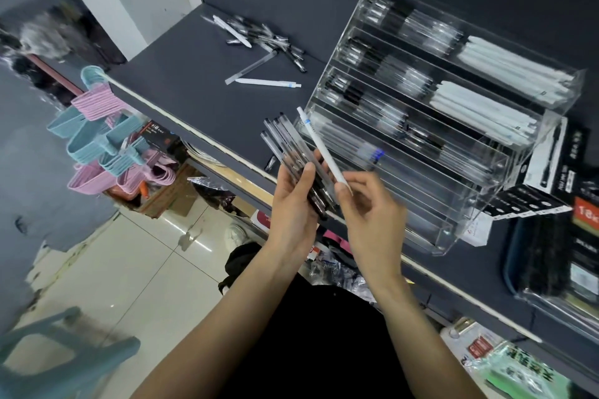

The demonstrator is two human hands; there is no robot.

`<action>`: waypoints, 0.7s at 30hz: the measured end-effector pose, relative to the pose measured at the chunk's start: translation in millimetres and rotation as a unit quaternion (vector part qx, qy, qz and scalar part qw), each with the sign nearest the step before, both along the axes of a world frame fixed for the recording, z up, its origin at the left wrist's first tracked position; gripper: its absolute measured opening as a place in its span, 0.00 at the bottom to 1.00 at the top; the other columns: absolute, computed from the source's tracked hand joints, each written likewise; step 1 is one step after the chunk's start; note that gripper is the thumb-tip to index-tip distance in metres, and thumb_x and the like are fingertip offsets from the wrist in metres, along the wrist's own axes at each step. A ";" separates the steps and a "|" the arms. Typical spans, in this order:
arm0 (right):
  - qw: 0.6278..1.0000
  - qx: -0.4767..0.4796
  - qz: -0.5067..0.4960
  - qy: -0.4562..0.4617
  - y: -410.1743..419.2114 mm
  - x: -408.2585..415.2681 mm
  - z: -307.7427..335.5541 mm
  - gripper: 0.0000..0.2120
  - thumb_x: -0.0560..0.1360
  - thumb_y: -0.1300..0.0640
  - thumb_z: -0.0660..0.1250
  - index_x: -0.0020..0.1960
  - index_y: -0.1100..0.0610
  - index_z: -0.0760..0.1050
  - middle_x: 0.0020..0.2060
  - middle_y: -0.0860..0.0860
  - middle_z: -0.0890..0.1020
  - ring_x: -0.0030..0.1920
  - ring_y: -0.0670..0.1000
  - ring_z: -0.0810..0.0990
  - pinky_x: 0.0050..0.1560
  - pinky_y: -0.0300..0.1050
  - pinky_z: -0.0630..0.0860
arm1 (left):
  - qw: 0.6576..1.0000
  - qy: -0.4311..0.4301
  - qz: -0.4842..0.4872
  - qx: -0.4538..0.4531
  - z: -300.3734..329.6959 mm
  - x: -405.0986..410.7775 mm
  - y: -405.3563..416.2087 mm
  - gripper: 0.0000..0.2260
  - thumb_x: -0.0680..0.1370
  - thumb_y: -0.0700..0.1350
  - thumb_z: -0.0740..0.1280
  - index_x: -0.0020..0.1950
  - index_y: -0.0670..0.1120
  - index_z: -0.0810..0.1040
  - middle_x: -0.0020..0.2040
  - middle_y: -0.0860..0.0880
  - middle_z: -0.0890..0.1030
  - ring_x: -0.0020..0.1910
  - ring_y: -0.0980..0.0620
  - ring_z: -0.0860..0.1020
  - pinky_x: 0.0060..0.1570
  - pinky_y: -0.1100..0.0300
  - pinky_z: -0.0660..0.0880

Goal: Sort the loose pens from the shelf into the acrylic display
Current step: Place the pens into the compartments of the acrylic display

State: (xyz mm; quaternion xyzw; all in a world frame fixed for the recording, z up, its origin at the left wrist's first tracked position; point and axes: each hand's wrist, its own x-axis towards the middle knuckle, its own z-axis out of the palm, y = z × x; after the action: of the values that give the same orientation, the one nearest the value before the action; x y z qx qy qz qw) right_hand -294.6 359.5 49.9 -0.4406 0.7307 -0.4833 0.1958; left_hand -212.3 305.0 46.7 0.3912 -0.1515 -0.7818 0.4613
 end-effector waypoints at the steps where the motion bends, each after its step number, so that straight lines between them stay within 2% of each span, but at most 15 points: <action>1: 1.000 0.004 0.000 -0.002 1.0 0.5 -0.8 0.04 0.75 0.59 0.69 0.50 0.56 0.78 0.39 0.44 0.83 0.39 0.39 0.81 0.38 0.30 0.76 | 1.000 -0.002 -0.004 0.003 -0.5 -0.2 0.9 0.08 0.81 0.39 0.60 0.53 0.48 0.77 0.48 0.49 0.83 0.46 0.52 0.81 0.51 0.53 0.78; 4: 1.000 0.014 0.002 -0.004 3.3 0.4 -2.4 0.04 0.74 0.61 0.70 0.49 0.56 0.78 0.39 0.44 0.83 0.38 0.40 0.81 0.37 0.31 0.76 | 1.000 0.015 -0.013 0.000 -1.5 -0.6 2.4 0.10 0.82 0.39 0.58 0.60 0.46 0.75 0.55 0.46 0.82 0.55 0.49 0.80 0.59 0.47 0.75; 6: 1.000 0.024 0.006 -0.015 5.0 -0.3 -3.0 0.04 0.74 0.61 0.70 0.48 0.56 0.78 0.39 0.45 0.83 0.38 0.40 0.81 0.38 0.33 0.77 | 1.000 0.022 -0.014 0.000 -1.7 -0.7 2.5 0.12 0.82 0.38 0.58 0.63 0.45 0.72 0.59 0.47 0.81 0.57 0.50 0.80 0.60 0.46 0.75; 10: 0.997 0.063 0.028 -0.031 10.5 -1.5 -3.1 0.04 0.73 0.60 0.71 0.47 0.54 0.78 0.40 0.44 0.83 0.39 0.40 0.82 0.38 0.33 0.77 | 0.998 -0.006 -0.053 -0.020 -5.5 1.5 2.2 0.12 0.81 0.37 0.59 0.64 0.44 0.72 0.58 0.49 0.82 0.53 0.53 0.82 0.50 0.54 0.80; 14: 0.987 0.120 0.067 -0.082 19.8 -17.5 5.2 0.06 0.71 0.55 0.73 0.46 0.51 0.77 0.38 0.41 0.82 0.38 0.40 0.81 0.39 0.33 0.77 | 0.985 -0.014 -0.173 -0.021 -8.9 10.7 -5.3 0.13 0.80 0.38 0.60 0.65 0.41 0.75 0.53 0.48 0.83 0.48 0.53 0.82 0.45 0.59 0.80; 17: 0.985 0.119 0.038 -0.123 21.9 -47.5 17.1 0.05 0.72 0.50 0.70 0.47 0.47 0.76 0.39 0.43 0.80 0.38 0.44 0.79 0.36 0.39 0.77 | 0.947 -0.008 -0.319 -0.027 -5.8 18.3 -12.3 0.13 0.79 0.37 0.61 0.63 0.40 0.76 0.49 0.46 0.83 0.45 0.52 0.82 0.45 0.61 0.80; 19: 0.982 0.118 0.027 -0.143 17.5 -70.2 23.7 0.07 0.74 0.52 0.68 0.52 0.49 0.75 0.42 0.46 0.79 0.35 0.45 0.78 0.31 0.37 0.75 | 0.899 -0.058 -0.429 -0.061 -3.6 19.3 -17.6 0.13 0.79 0.37 0.61 0.62 0.43 0.76 0.54 0.48 0.84 0.50 0.50 0.83 0.48 0.60 0.79; 21: 0.975 0.138 0.047 -0.168 12.9 -87.1 25.1 0.12 0.75 0.53 0.67 0.57 0.52 0.74 0.44 0.48 0.80 0.32 0.46 0.79 0.29 0.38 0.75 | 0.840 -0.101 -0.524 -0.100 -1.3 15.9 -23.3 0.13 0.79 0.37 0.62 0.62 0.46 0.76 0.56 0.49 0.83 0.53 0.49 0.82 0.51 0.60 0.79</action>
State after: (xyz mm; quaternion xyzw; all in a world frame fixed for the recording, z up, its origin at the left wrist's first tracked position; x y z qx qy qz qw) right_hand -381.7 372.4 75.0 -0.3560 0.7256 -0.4350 0.3969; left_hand -196.4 281.7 45.4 0.2819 -0.4569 -0.8436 0.0015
